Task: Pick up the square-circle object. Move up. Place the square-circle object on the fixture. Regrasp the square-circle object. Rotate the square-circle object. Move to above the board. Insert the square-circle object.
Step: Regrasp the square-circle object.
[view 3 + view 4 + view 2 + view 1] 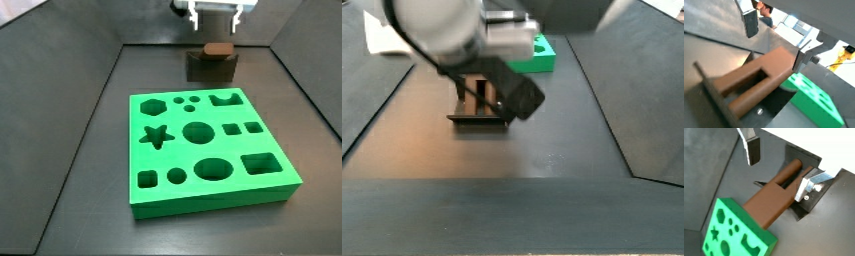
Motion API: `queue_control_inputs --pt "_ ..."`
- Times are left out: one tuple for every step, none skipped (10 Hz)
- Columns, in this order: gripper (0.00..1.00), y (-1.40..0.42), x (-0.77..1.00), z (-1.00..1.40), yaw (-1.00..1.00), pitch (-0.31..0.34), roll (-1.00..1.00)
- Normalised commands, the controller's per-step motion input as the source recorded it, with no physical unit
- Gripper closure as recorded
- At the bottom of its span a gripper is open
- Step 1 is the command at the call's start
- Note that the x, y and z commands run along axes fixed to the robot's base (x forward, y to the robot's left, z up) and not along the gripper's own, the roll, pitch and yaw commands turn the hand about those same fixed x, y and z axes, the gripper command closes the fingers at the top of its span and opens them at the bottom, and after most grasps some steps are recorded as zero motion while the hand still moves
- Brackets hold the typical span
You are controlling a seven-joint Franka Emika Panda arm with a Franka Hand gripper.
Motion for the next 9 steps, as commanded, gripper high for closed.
queue_control_inputs --pt "0.0 0.01 -0.03 0.25 -0.05 0.052 0.04" --pt "0.0 0.0 -1.0 0.0 0.05 0.01 0.0" --pt "0.0 0.0 -1.0 -0.01 0.04 -0.025 -0.01" --pt "0.0 0.0 -1.0 0.02 0.02 -0.05 0.0" --pt "0.0 0.0 -1.0 0.01 0.01 -0.068 0.01" --pt "0.0 0.0 -1.0 0.01 0.01 -0.077 0.02" --pt "0.0 -0.01 -1.0 0.01 0.02 -0.099 0.03" --pt "0.0 -0.01 -1.0 0.01 0.02 -0.109 0.04" --pt "0.0 -0.02 -1.0 0.01 0.03 -0.125 0.05"
